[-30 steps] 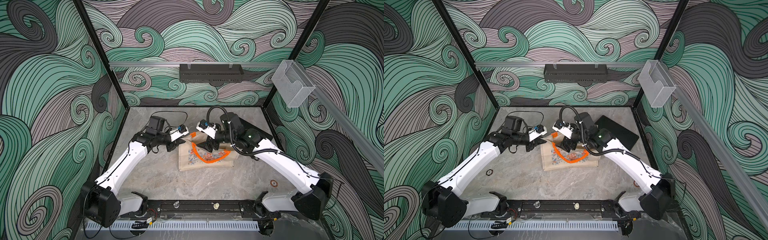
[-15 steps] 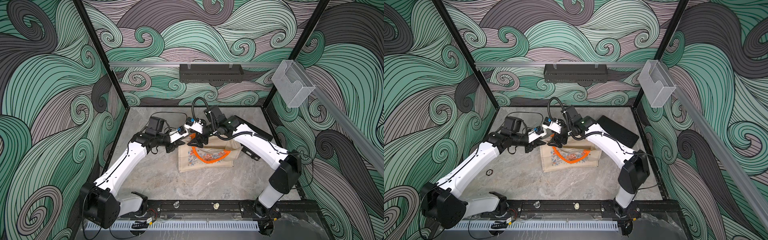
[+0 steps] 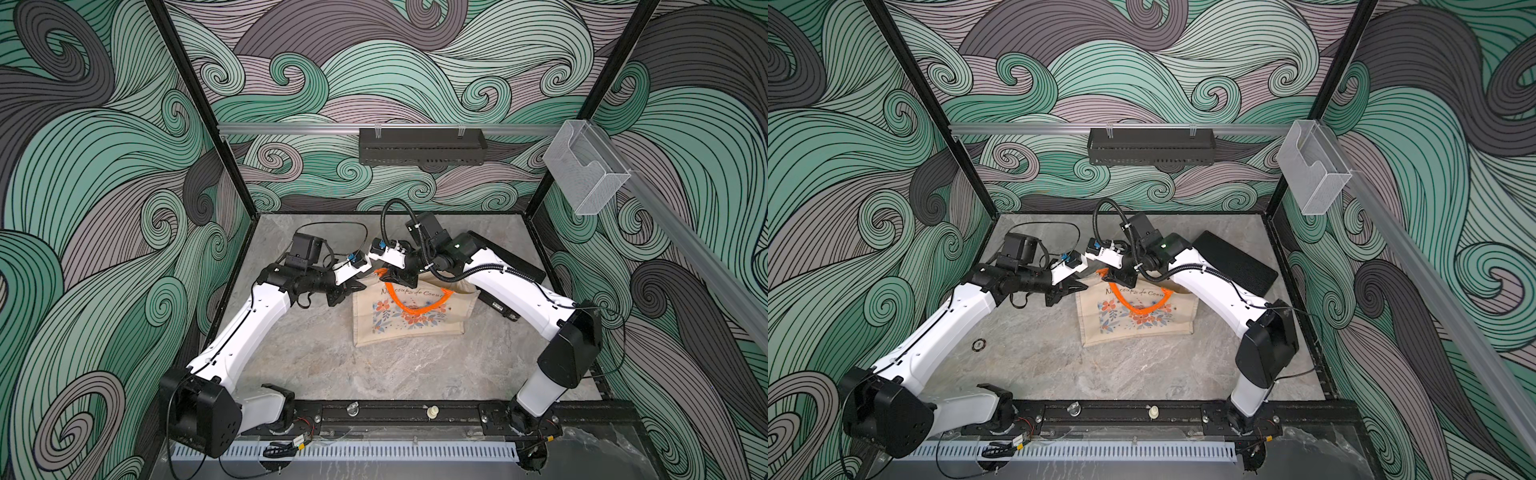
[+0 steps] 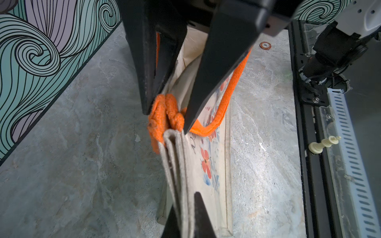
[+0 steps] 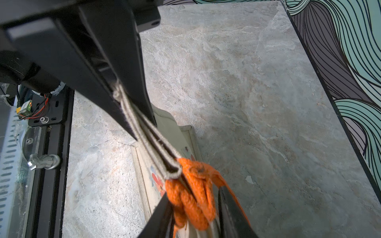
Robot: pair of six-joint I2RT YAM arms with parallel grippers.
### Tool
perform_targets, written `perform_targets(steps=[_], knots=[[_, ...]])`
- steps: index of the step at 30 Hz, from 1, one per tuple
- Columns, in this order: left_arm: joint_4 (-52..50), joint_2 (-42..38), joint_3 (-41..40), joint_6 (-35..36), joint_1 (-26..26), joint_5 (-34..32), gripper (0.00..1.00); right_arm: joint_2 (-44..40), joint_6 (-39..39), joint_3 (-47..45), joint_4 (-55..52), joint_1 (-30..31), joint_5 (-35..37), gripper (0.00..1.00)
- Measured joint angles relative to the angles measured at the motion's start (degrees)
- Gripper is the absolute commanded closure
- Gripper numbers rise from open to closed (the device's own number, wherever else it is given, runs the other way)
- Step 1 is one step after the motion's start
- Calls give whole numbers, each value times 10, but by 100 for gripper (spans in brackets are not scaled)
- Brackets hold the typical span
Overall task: Put away the canvas bag
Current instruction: Press the canvas bag at the center of the board.
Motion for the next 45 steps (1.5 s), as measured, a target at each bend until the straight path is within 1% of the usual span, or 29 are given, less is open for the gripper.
perform_targets(steps=[1, 2, 3, 5, 7, 10, 12, 13, 15, 21, 22, 24, 27, 29, 30, 33, 35, 36, 40, 43, 44, 45], knots=[[0, -2, 0, 1, 1, -1, 99, 0, -2, 1, 0, 0, 1, 94], [0, -3, 0, 1, 1, -3, 92, 0, -3, 3, 0, 1, 2, 100], [1, -4, 0, 0, 1, -4, 82, 0, -4, 4, -1, 1, 3, 100], [9, -7, 0, -4, 2, -6, 53, 0, -8, 10, -8, 1, 8, 100], [25, -11, 0, -13, 7, -9, 37, 1, -11, 11, -24, 1, 12, 100], [42, -12, 8, -30, 8, -8, 22, 2, -11, 11, -33, 1, 9, 100], [48, -7, 20, -39, 6, -6, 8, 2, -7, 11, -35, 1, 4, 100], [49, -1, 31, -45, 4, -5, 7, 2, -4, 11, -35, 1, 1, 100], [47, 15, 54, -52, -3, -6, 7, 2, 4, 11, -34, 0, -3, 100], [15, 60, 99, -61, -23, 0, 11, -7, 50, -17, 1, -1, -3, 100], [10, 63, 101, -62, -24, 1, 14, -9, 60, -23, 9, -2, -3, 100], [6, 66, 101, -65, -28, 1, 23, -13, 78, -36, 27, -3, -5, 100], [5, 71, 101, -69, -33, 0, 43, -21, 102, -58, 52, -4, -11, 100], [7, 73, 100, -72, -34, 0, 44, -22, 116, -63, 57, -4, -12, 100], [8, 73, 99, -73, -34, -1, 43, -22, 120, -64, 61, -5, -11, 100], [17, 73, 93, -76, -34, -4, 32, -23, 135, -68, 64, -10, -15, 100], [10, 73, 87, -76, -34, -16, 28, -29, 142, -70, 71, -19, -20, 100], [4, 74, 83, -74, -34, -22, 27, -33, 144, -70, 73, -23, -20, 100], [-23, 86, 82, -69, -37, -47, 34, -50, 149, -70, 77, -30, -23, 99], [-27, 97, 83, -69, -38, -54, 37, -53, 150, -70, 78, -28, -35, 97], [-25, 99, 83, -72, -38, -53, 39, -53, 150, -70, 77, -27, -37, 95], [-22, 99, 83, -76, -38, -50, 47, -52, 150, -70, 76, -25, -37, 94]])
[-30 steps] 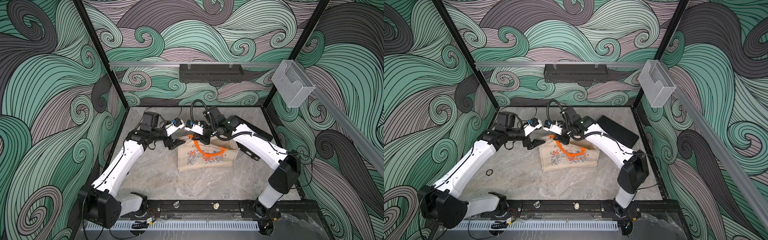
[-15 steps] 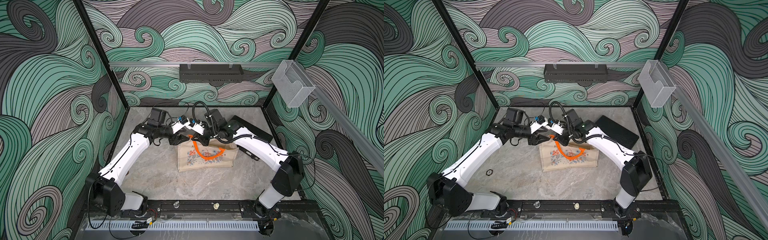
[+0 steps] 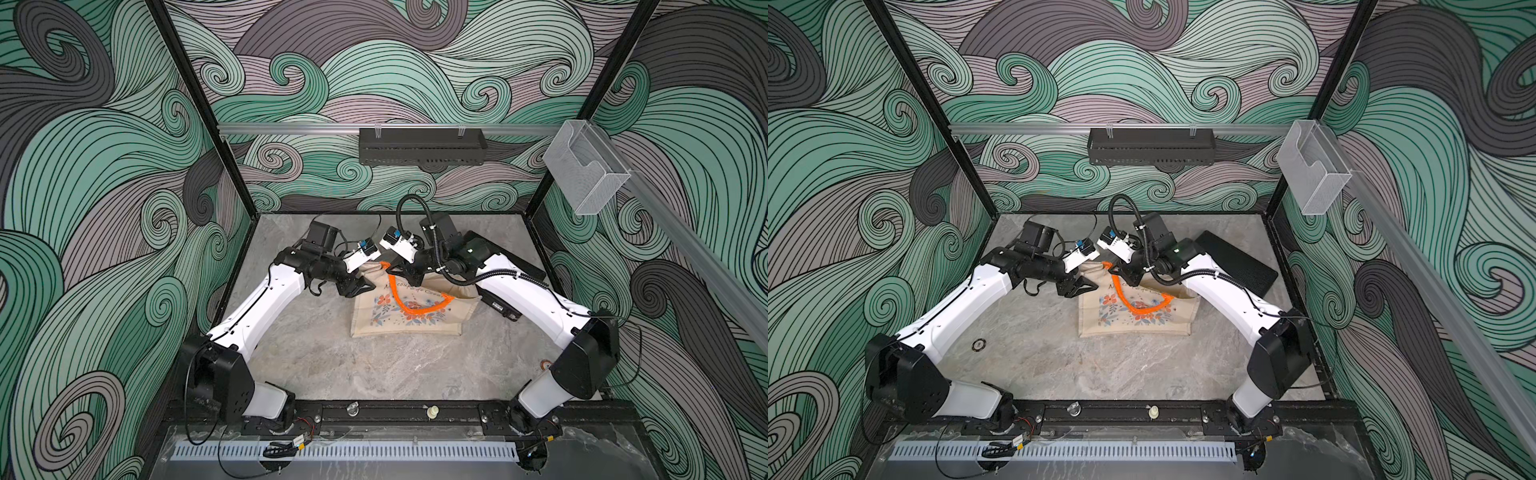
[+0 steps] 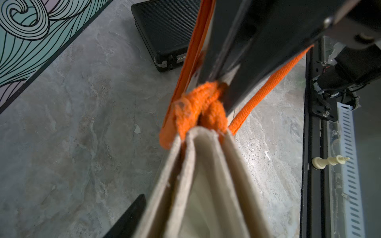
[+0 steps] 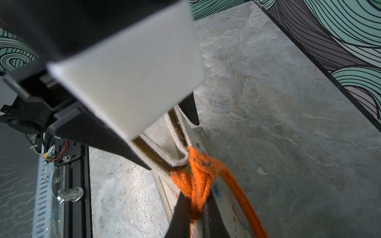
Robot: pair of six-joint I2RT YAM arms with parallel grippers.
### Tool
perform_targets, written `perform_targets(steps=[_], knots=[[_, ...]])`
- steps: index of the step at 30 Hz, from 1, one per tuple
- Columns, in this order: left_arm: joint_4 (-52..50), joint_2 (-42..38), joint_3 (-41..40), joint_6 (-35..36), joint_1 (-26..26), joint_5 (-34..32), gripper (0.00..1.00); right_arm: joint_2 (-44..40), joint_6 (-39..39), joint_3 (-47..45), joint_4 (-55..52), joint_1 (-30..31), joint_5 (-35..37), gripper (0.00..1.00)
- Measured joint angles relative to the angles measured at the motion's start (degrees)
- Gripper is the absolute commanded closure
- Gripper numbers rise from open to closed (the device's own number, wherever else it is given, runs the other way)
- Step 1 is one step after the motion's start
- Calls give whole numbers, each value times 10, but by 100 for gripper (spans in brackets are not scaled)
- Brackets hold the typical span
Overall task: Put away the canvas bag
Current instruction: Press the canvas bag at the center of the board.
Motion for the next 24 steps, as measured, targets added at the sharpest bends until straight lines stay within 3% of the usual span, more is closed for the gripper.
perform_targets(steps=[1, 3, 4, 5, 8, 16, 24], knots=[[2, 0, 0, -5, 0, 3, 59, 0, 0, 1, -1, 0, 0, 91], [9, 0, 0, -16, 0, 13, 76, 1, -1, 6, -6, -1, 0, 76], [11, 0, 0, -17, 0, 17, 84, 2, -5, 10, -9, -2, 1, 67], [12, 0, 0, -15, 0, 21, 92, 2, -8, 14, -13, -2, 3, 48], [8, -2, 0, -6, -2, 20, 96, 2, -33, 30, -34, -1, 12, 23], [-2, -79, -36, 47, 1, -2, 100, 11, -112, 69, -136, -29, 51, 21], [-6, -74, -44, 86, 30, 13, 100, 44, -143, 103, -187, -32, 58, 27]])
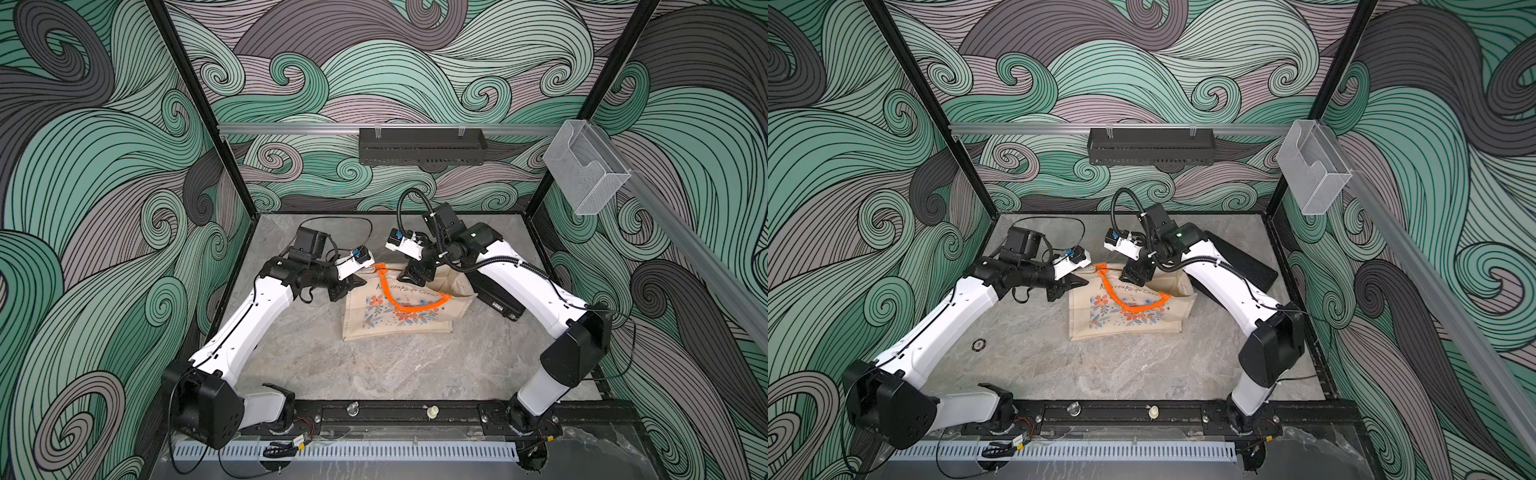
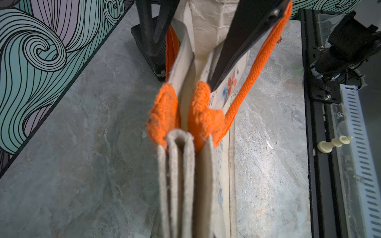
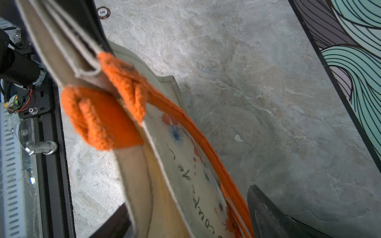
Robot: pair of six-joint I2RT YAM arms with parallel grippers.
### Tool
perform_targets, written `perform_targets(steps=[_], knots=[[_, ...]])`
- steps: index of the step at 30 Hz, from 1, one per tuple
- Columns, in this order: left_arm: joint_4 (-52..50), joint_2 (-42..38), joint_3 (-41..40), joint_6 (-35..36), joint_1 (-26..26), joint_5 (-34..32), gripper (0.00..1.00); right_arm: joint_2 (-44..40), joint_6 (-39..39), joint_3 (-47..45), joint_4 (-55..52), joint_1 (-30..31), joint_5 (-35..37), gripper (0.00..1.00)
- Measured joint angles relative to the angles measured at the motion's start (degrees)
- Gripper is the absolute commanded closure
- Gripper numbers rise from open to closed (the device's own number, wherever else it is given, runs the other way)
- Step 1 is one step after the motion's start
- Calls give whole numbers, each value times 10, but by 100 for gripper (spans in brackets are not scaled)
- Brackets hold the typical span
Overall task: Put away the canvas bag
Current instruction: Press the canvas bag at the center of the board.
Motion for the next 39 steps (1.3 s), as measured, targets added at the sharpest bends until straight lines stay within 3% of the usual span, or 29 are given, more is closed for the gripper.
perform_targets(steps=[4, 10, 12, 14, 16, 18, 22, 24, 29, 39], knots=[[0, 0, -7, 6, 7, 8, 100, 0, -15, -1, -24, 0, 24, 35], [-2, 0, -7, 14, 9, 12, 100, 7, -40, 0, -31, 0, 73, 64], [-2, 0, -9, 16, 10, 11, 100, 14, -48, 6, -33, 0, 85, 67], [-1, 0, -11, 16, 10, 8, 100, 25, -52, 20, -37, 1, 93, 76], [2, 0, -14, 16, 10, 5, 100, 30, -55, 24, -39, 1, 97, 97], [10, 0, -18, 15, 10, -1, 98, 30, -54, 24, -43, 3, 97, 100], [21, 0, -21, 5, 11, -16, 31, 30, -52, 24, -48, 6, 99, 100], [27, -1, -20, 1, 11, -16, 20, 30, -46, 24, -54, 6, 98, 100], [42, -5, 11, -33, -3, -17, 2, 30, -28, 23, -61, 7, 92, 100], [46, 54, 78, -49, -101, -81, 1, 30, 5, 23, -64, 7, 51, 100]])
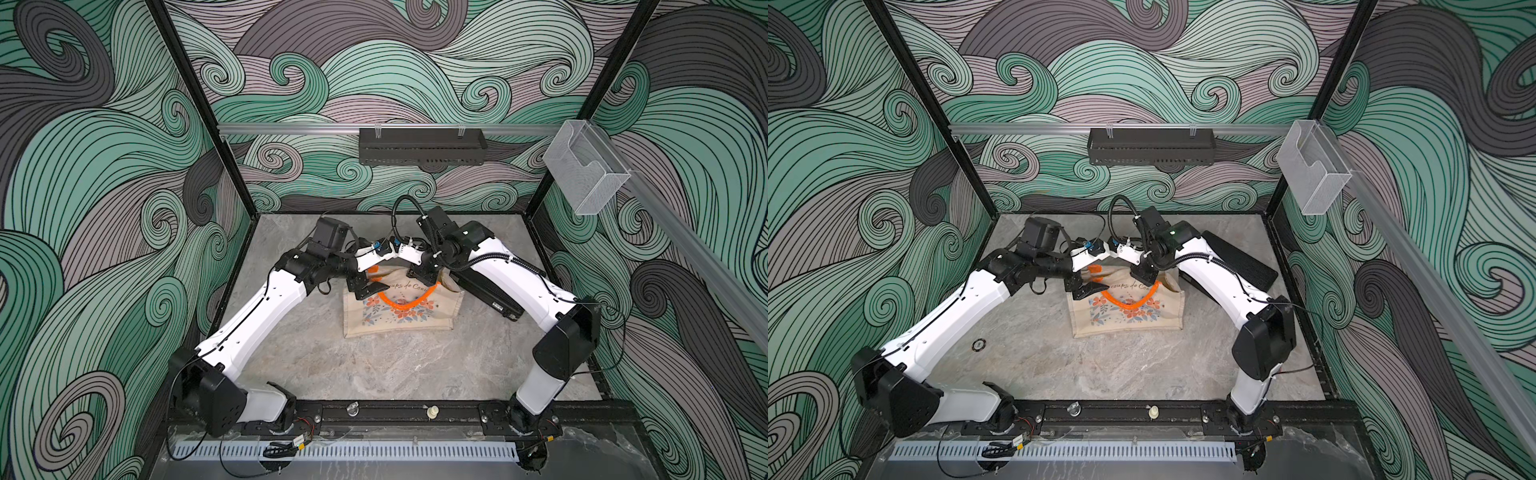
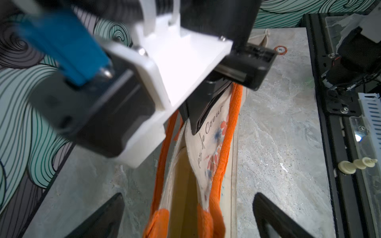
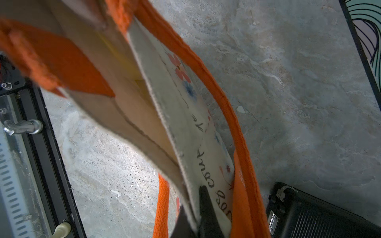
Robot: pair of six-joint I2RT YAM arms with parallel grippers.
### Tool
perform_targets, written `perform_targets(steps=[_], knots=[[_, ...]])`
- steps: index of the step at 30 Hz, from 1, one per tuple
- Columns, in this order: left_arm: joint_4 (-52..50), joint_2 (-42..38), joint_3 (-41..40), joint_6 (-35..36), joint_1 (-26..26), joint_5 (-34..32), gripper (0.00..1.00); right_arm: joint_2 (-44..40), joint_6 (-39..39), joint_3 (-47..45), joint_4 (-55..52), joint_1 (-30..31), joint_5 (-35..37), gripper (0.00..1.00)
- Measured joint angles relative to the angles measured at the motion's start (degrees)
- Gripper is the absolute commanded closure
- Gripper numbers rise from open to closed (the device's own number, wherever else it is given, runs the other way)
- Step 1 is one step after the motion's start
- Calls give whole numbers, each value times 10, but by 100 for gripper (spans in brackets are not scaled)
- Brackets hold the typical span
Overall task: Put away the canvas bag
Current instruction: Press the canvas bag at the center of the board.
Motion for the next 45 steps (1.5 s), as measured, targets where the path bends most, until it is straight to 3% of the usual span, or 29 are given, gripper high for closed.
perform_targets(steps=[3, 5, 8, 11, 13, 16, 20, 24, 26, 27, 29, 30, 34, 41, 42, 45], knots=[[12, 12, -15, -6, 0, -19, 1, 0, 3, 0, -2, -1, -15, 100], [13, 13, -18, -7, 0, -28, 8, -3, 11, -9, 5, -2, -27, 100], [7, 21, -15, -5, 0, -25, 35, -16, 19, -31, 19, -5, -38, 100], [1, 32, -13, -2, -2, -18, 89, -21, 30, -40, 22, -8, -41, 100], [1, 33, -13, 0, -2, -14, 100, -21, 32, -40, 23, -7, -41, 100], [-2, 33, -8, 6, -2, -14, 100, -23, 31, -43, 25, -7, -38, 97], [-9, 33, -5, 13, -2, -18, 100, -29, 26, -43, 33, -7, -27, 76], [-16, 32, -4, 23, -2, -25, 100, -44, 16, -43, 40, -7, -12, 73], [-23, 32, -3, 29, -2, -27, 100, -50, 11, -43, 43, -7, -5, 60], [-27, 31, -3, 31, -2, -27, 100, -53, 8, -43, 43, -7, -2, 59], [-36, 24, -3, 35, -2, -28, 100, -53, 3, -43, 43, -7, 0, 41], [-41, 20, -3, 37, -2, -27, 100, -53, 2, -43, 43, -7, 1, 39], [-62, 4, -3, 40, 6, -26, 100, -53, -1, -43, 42, -7, 0, 35], [-74, -12, -10, 54, 14, -14, 100, -52, -12, -43, 42, -6, 1, 39], [-74, -13, -12, 55, 16, -11, 100, -52, -16, -43, 42, -6, 1, 41], [-76, -16, -14, 61, 23, -7, 100, -50, -29, -42, 42, -7, 1, 64]])
